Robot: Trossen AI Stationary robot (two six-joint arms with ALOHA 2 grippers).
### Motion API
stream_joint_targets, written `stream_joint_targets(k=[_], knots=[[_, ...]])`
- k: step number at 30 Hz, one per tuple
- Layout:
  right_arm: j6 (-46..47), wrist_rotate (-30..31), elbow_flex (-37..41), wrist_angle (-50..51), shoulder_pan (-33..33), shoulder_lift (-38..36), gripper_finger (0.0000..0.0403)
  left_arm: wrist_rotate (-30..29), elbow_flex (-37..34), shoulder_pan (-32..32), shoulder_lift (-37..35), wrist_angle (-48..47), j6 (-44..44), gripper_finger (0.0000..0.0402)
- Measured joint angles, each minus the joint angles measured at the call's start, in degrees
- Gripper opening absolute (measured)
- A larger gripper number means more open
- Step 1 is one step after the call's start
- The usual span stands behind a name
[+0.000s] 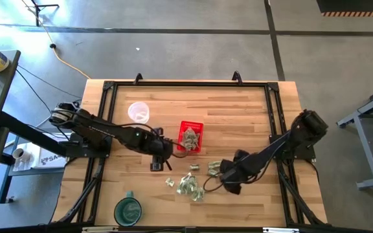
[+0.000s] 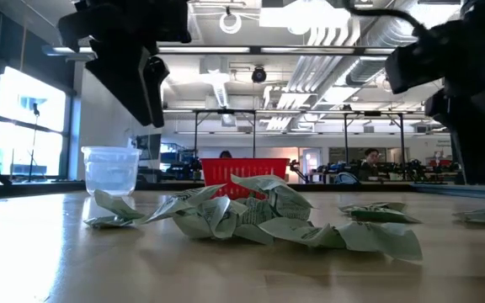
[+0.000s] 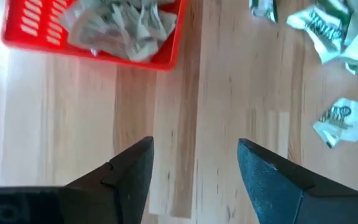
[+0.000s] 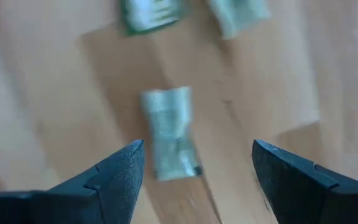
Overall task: Pick and place Stevia / Truvia into bins
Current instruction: Put the stevia packet into the red basket
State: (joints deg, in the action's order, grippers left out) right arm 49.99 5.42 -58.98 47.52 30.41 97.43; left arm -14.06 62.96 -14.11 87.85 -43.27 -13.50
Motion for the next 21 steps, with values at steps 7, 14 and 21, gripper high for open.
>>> stream_joint_targets(k=[7,14,21], knots=[[-9.04,-2.63,2.44,-7.37,-0.42,0.83,0.0286,-0.36,-0.09,-0.24,0.0,-0.89,-2.6,0.0266],[-6.47,-5.19,6.95,-9.87,-3.22,0.63,0.0282,-0.44,-0.09,-0.24,0.0,-1.91,-4.2,0.0254],[-6.4,-5.95,8.08,-10.25,-3.48,0.58,0.0193,-0.44,-0.09,-0.17,0.02,-2.06,-4.38,0.0243]])
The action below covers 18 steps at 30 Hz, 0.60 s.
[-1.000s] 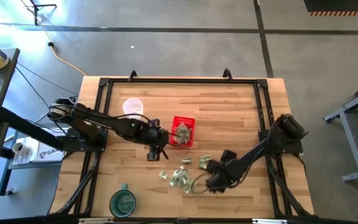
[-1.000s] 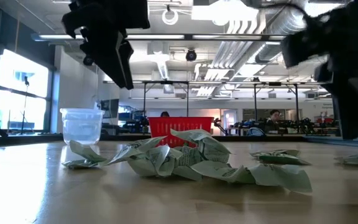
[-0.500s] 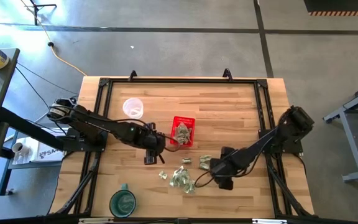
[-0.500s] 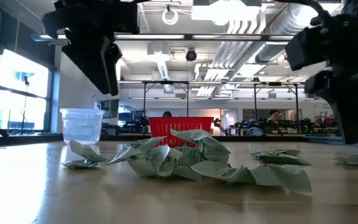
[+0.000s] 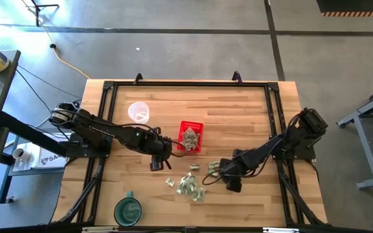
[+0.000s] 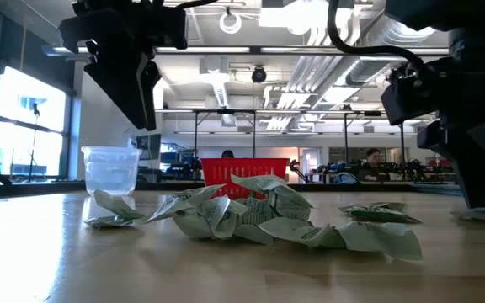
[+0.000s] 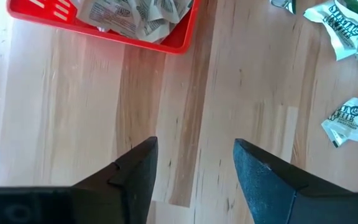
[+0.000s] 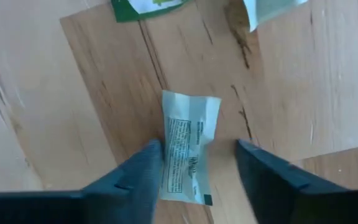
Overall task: Pick and place Stevia / Truvia into bins
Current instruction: Put the stevia packet into the red basket
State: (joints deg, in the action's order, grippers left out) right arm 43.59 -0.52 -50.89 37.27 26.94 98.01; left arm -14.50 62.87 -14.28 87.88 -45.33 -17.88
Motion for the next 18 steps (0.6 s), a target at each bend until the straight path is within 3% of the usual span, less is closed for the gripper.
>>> stream_joint_targets(k=[8,11,18], knots=[[4.31,-1.12,-1.13,3.16,-3.1,0.16,0.0016,0.12,0.0,0.0,0.0,-1.27,-0.01,0.0237],[6.11,-0.18,-4.2,5.46,-5.93,0.05,0.0017,2.6,0.0,-0.02,0.0,-3.99,0.03,0.0234],[1.31,13.35,-17.48,4.2,-14.53,-2.85,0.0006,-0.07,0.0,-3.04,-1.37,-7.53,-1.8,0.0218]])
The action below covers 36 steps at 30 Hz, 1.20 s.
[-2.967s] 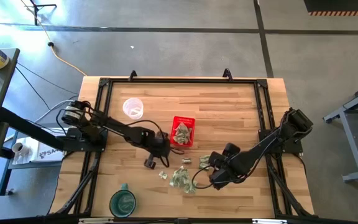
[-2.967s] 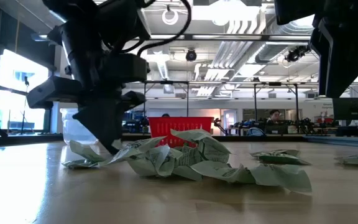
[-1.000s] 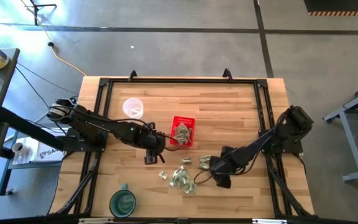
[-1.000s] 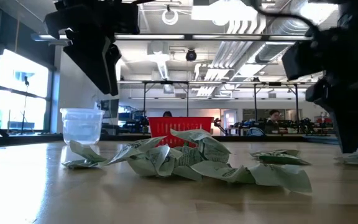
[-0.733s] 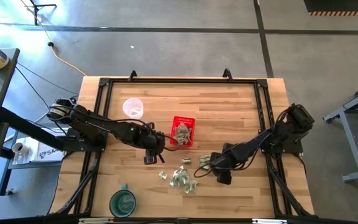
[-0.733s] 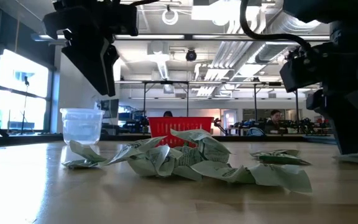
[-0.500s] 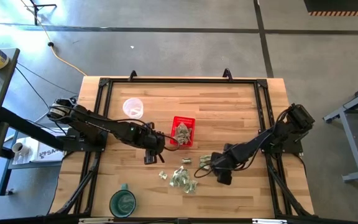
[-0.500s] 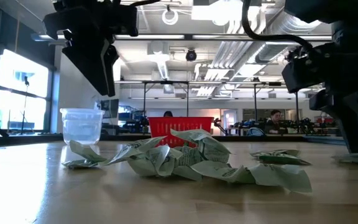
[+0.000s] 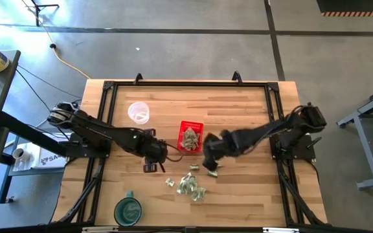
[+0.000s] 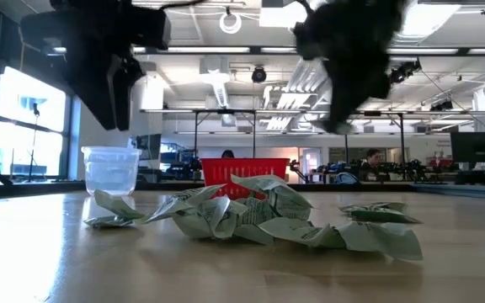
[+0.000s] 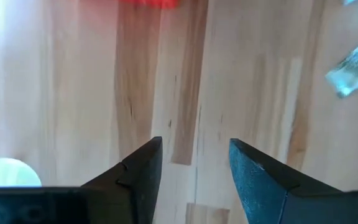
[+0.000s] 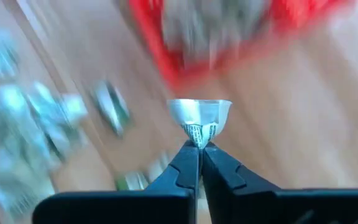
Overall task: Pick and place Stevia / Truvia into bins
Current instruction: Put the stevia packet into the red basket
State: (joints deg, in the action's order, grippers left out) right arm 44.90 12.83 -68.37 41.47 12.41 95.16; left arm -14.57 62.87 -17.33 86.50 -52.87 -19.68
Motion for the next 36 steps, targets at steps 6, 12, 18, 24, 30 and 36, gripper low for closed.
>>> stream_joint_targets(k=[6,12,18,24,30,36], knots=[[-10.03,-4.28,-3.9,-11.17,-8.82,3.45,0.0049,-6.76,-4.18,-5.5,-7.12,1.6,-7.82,0.0205],[-10.22,-9.11,-5.21,-14.22,-13.34,6.41,0.0124,-5.42,-13.57,-8.54,-14.2,5.22,-16.84,0.0207],[-10.69,-11.18,-7.38,-8.07,-10.63,5.56,0.0194,-1.68,-17.83,-8.93,-15.85,15.05,-10.64,0.0207],[-11.82,-6.48,-10.81,1.98,0.59,5.79,0.0202,0.58,-20.59,-8.95,-13.23,30.63,12.88,0.021],[-0.4,-0.18,-10.46,4.92,9.94,5.7,0.0228,7.43,-20.51,-8.98,-6.39,40.59,20.98,0.024],[2.56,7.45,-10.43,11.35,14.58,5.83,0.0271,11.43,-20.63,-8.96,-0.4,46.48,20.96,0.0272]])
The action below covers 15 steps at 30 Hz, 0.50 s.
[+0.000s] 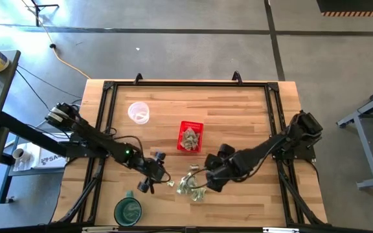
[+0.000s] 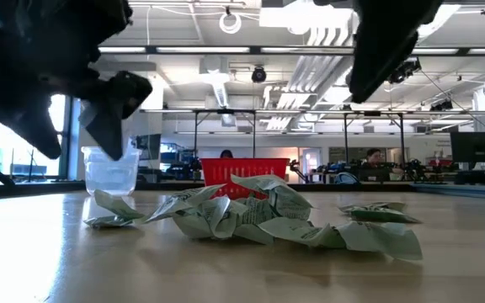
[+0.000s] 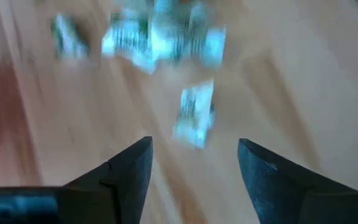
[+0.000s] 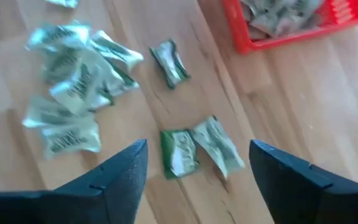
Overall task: Pick and place Stevia / Truvia into bins
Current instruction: Put the stevia packet into the red basket
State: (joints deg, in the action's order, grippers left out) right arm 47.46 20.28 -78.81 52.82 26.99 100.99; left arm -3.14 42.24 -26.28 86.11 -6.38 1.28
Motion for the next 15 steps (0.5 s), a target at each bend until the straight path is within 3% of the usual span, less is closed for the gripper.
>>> stream_joint_targets(k=[6,15], knots=[[0.55,2.55,1.06,6.97,0.04,0.0,0.0283,1.27,0.36,0.0,4.24,6.7,1.15,0.0275],[0.79,3.3,5.36,6.09,-1.13,-0.07,0.0284,1.13,0.91,0.0,9.57,9.31,1.83,0.0268]])
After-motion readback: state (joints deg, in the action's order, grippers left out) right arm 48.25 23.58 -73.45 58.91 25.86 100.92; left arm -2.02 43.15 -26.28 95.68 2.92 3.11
